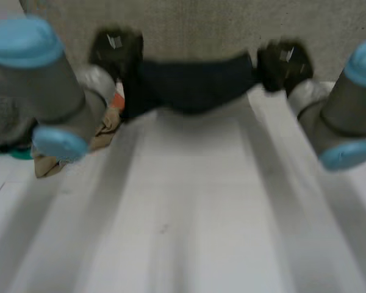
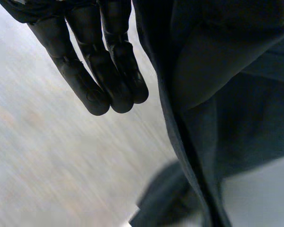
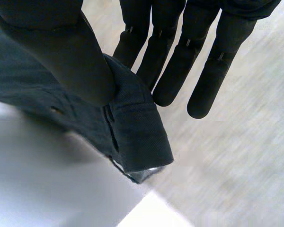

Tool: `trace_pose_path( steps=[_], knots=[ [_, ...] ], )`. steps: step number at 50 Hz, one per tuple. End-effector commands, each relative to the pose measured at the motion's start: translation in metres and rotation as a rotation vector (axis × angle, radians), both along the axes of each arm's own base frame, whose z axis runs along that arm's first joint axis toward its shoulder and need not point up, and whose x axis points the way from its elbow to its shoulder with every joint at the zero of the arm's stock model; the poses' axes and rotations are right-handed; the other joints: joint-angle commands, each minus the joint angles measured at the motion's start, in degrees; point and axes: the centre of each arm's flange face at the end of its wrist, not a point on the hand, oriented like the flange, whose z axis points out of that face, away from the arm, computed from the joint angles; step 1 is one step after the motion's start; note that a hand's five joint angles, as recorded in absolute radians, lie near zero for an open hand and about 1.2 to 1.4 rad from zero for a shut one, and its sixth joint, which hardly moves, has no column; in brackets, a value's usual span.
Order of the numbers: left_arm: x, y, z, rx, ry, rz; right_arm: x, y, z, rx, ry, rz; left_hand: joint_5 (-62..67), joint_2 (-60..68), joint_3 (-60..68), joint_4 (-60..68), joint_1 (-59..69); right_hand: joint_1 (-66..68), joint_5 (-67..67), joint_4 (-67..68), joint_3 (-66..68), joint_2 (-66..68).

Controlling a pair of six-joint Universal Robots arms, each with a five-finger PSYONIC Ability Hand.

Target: Fold the laundry.

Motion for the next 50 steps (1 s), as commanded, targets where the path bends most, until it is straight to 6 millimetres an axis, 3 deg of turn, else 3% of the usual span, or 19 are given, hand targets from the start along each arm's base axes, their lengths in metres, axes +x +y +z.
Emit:
trace_pose_path(
  steps=[1, 2, 5, 13, 14, 18, 21, 23, 25, 28, 29, 32, 33, 36, 37, 41, 45, 50],
  knots=[
    [0.003, 0.024, -0.092, 0.187, -0.239, -0.028, -0.010, 0.031, -0.083, 0.226, 0.146, 0.043, 12.0, 11.3, 12.0, 11.4, 14.5, 14.5, 13.7, 11.4, 11.8, 12.9],
    [0.003, 0.035, -0.099, 0.205, -0.287, -0.046, -0.014, 0.039, -0.091, 0.266, 0.183, 0.045, 12.0, 11.3, 12.0, 11.4, 14.5, 14.5, 13.7, 11.4, 11.8, 12.9],
    [0.002, 0.056, -0.103, 0.224, -0.359, -0.078, -0.020, 0.054, -0.094, 0.315, 0.248, 0.055, 12.0, 11.3, 12.0, 11.4, 14.5, 14.5, 13.7, 11.4, 11.8, 12.9],
    [0.025, 0.135, -0.087, 0.350, -0.554, -0.144, -0.060, 0.116, -0.057, 0.480, 0.518, 0.148, 12.0, 11.3, 12.0, 11.4, 14.5, 14.5, 13.7, 11.4, 11.8, 12.9],
    [0.033, 0.153, -0.083, 0.397, -0.595, -0.157, -0.069, 0.132, -0.048, 0.528, 0.582, 0.192, 12.0, 11.3, 12.0, 11.4, 14.5, 14.5, 13.7, 11.4, 11.8, 12.9],
    [0.050, 0.200, -0.078, 0.537, -0.710, -0.223, -0.091, 0.167, -0.032, 0.668, 0.719, 0.300, 12.0, 11.3, 12.0, 11.4, 14.5, 14.5, 13.7, 11.4, 11.8, 12.9],
    [0.057, 0.218, -0.077, 0.616, -0.766, -0.263, -0.099, 0.180, -0.024, 0.719, 0.769, 0.360, 12.0, 11.3, 12.0, 11.4, 14.5, 14.5, 13.7, 11.4, 11.8, 12.9],
    [0.058, 0.223, -0.073, 0.654, -0.794, -0.289, -0.100, 0.178, -0.019, 0.695, 0.773, 0.375, 12.0, 11.3, 12.0, 11.4, 14.5, 14.5, 13.7, 11.4, 11.8, 12.9],
    [0.053, 0.216, -0.067, 0.624, -0.781, -0.292, -0.098, 0.174, -0.017, 0.673, 0.744, 0.364, 12.0, 11.3, 12.0, 11.4, 14.5, 14.5, 13.7, 11.4, 11.8, 12.9],
    [0.036, 0.181, -0.055, 0.501, -0.709, -0.245, -0.091, 0.151, -0.017, 0.617, 0.649, 0.293, 12.0, 11.3, 12.0, 11.4, 14.5, 14.5, 13.7, 11.4, 11.8, 12.9],
    [0.027, 0.157, -0.047, 0.417, -0.654, -0.205, -0.086, 0.137, -0.018, 0.586, 0.595, 0.259, 12.0, 11.3, 12.0, 11.4, 14.5, 14.5, 13.7, 11.4, 11.8, 12.9],
    [0.012, 0.119, -0.036, 0.294, -0.568, -0.149, -0.076, 0.116, -0.019, 0.524, 0.517, 0.212, 12.0, 11.3, 12.0, 11.4, 14.5, 14.5, 13.7, 11.4, 11.8, 12.9],
    [0.002, 0.095, -0.031, 0.216, -0.524, -0.120, -0.071, 0.101, -0.023, 0.490, 0.474, 0.173, 12.0, 11.3, 12.0, 11.4, 14.5, 14.5, 13.7, 11.4, 11.8, 12.9],
    [-0.011, 0.060, -0.027, 0.126, -0.459, -0.075, -0.065, 0.076, -0.025, 0.413, 0.421, 0.103, 12.0, 11.3, 12.0, 11.4, 14.5, 14.5, 13.7, 11.4, 11.8, 12.9],
    [-0.016, 0.038, -0.027, 0.080, -0.434, -0.036, -0.062, 0.062, -0.027, 0.367, 0.401, 0.061, 12.0, 11.3, 12.0, 11.4, 14.5, 14.5, 13.7, 11.4, 11.8, 12.9],
    [-0.024, -0.004, -0.039, 0.032, -0.419, 0.053, -0.052, 0.031, -0.032, 0.238, 0.356, -0.020, 12.0, 11.3, 12.0, 11.4, 14.5, 14.5, 13.7, 11.4, 11.8, 12.9],
    [-0.031, -0.030, -0.060, -0.007, -0.445, 0.094, -0.037, 0.005, -0.042, 0.111, 0.326, -0.048, 12.0, 11.3, 12.0, 11.4, 14.5, 14.5, 13.7, 11.4, 11.8, 12.9],
    [-0.039, -0.045, -0.081, -0.062, -0.472, 0.106, -0.016, -0.021, -0.071, -0.005, 0.304, -0.037, 12.0, 11.3, 12.0, 11.4, 14.5, 14.5, 13.7, 11.4, 11.8, 12.9]
  ],
)
